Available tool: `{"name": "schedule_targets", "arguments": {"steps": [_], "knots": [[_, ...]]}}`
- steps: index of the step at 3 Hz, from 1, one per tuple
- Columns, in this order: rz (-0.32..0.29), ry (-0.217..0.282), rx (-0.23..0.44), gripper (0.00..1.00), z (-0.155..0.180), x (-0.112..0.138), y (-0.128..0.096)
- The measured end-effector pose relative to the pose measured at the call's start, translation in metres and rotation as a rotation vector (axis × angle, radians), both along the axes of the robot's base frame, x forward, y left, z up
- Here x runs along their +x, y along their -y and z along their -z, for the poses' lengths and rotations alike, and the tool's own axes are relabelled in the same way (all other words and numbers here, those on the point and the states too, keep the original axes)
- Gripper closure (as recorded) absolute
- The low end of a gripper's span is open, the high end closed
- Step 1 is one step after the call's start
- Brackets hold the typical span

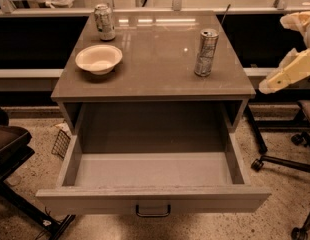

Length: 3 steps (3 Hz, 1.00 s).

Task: Place redbull can into top drawer

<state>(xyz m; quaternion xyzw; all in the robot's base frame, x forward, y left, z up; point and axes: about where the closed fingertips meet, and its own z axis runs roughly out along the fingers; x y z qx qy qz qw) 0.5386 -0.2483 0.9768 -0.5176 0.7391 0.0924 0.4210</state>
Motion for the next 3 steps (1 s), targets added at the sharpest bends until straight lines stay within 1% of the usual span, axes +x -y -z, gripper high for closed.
{"name": "schedule_targets", "arguments": {"steps": [1, 2, 3], "knots": [[0.031, 0.108, 0.203, 0.0, 0.008, 0.018, -0.002], [0.047, 0.188, 0.343, 0.0, 0.014, 0.024, -0.014], [0.047, 0.186, 0.341, 0.0, 0.014, 0.024, -0.015]]}}
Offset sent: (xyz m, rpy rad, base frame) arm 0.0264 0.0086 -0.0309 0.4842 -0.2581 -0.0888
